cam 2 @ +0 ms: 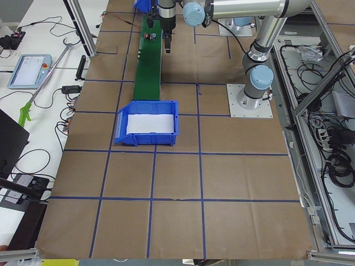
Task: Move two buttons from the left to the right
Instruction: 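Lower the right gripper onto the red button on the belt and grasp it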
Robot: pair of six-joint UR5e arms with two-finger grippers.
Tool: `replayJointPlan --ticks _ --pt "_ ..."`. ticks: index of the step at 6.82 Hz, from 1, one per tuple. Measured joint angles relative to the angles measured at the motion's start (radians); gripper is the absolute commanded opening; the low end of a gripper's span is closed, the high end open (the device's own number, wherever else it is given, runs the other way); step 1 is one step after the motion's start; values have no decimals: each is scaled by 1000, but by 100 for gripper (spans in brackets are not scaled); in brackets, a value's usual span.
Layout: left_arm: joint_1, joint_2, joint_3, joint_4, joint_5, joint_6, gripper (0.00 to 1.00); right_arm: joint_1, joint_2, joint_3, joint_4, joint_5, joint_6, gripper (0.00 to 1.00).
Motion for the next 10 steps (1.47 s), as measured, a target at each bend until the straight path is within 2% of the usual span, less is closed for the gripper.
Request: replayJointPlan --ticks 3,5,7,8,9,10 --pt "0 0 0 0 0 0 100 27 64 -4 -17 55 10 99" --pt "0 0 0 0 0 0 100 33 108 -6 -70 84 15 99" --pt "0 0 0 0 0 0 100 40 156 -12 -73 71 24 98" --pt "0 0 0 0 0 0 100 41 179 -14 -74 60 25 89" --pt "0 0 0 0 0 0 100 41 193 -15 -74 38 26 65" --pt "0 0 0 0 0 0 100 42 198 -15 -69 10 25 31"
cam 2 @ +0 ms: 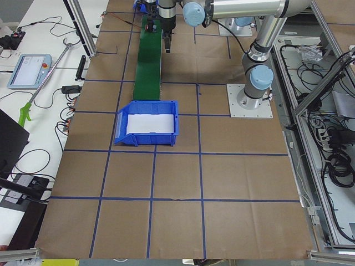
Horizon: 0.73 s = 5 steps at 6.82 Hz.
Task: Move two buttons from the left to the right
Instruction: 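Lower the right gripper onto the red button on the belt and grasp it, then lift the red button and carry it with the right gripper over the bin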
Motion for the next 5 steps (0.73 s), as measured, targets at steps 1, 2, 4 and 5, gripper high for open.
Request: replayJointPlan --ticks 1,2,4,5 --pt "0 0 0 0 0 0 100 0 1 -1 12 -25 -2 7" --pt "0 0 0 0 0 0 100 2 0 -11 50 -46 -5 5" --pt "0 0 0 0 0 0 100 6 -2 -78 182 -87 -10 4" --pt "0 0 0 0 0 0 100 6 -7 -110 218 -119 -12 4"
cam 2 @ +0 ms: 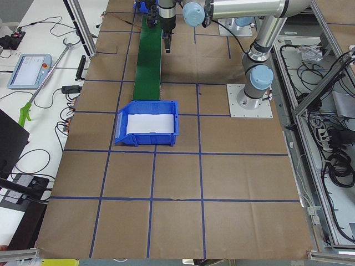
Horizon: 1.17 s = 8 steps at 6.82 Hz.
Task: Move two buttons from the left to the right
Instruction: 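Lift the red button and carry it with the right gripper over the bin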
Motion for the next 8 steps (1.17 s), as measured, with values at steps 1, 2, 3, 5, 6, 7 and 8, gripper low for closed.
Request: replayJointPlan --ticks 1,2,3,5,6,7,8 --pt "0 0 0 0 0 0 100 -7 -17 -27 36 -17 -2 5" --pt "0 0 0 0 0 0 100 -34 -45 -56 77 -24 -16 5" --pt "0 0 0 0 0 0 100 -101 -75 -95 125 -26 -71 5" --pt "0 0 0 0 0 0 100 -274 -101 -167 181 -51 -272 5" --pt "0 0 0 0 0 0 100 -356 -97 -193 180 -73 -361 4" --pt "0 0 0 0 0 0 100 -425 -84 -210 158 -84 -424 4" --pt "0 0 0 0 0 0 100 -469 -56 -218 99 -86 -475 4"
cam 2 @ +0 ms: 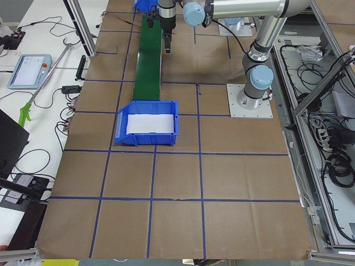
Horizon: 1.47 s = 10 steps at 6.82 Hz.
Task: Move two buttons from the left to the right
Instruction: 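Lift the red button and carry it with the right gripper over the bin, then lower the red button onto the foam beside the yellow button and release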
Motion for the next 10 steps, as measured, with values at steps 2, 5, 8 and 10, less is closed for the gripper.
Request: replayJointPlan --ticks 2,5,8,10 --pt "0 0 0 0 0 0 100 -26 83 -8 -88 5 -75 4" --pt "0 -1 0 0 0 0 100 -29 181 -1 -128 8 -90 4" --pt "0 -2 0 0 0 0 100 -29 224 33 -131 1 -90 5" --pt "0 -1 0 0 0 0 100 -28 235 56 -127 -4 -86 56"
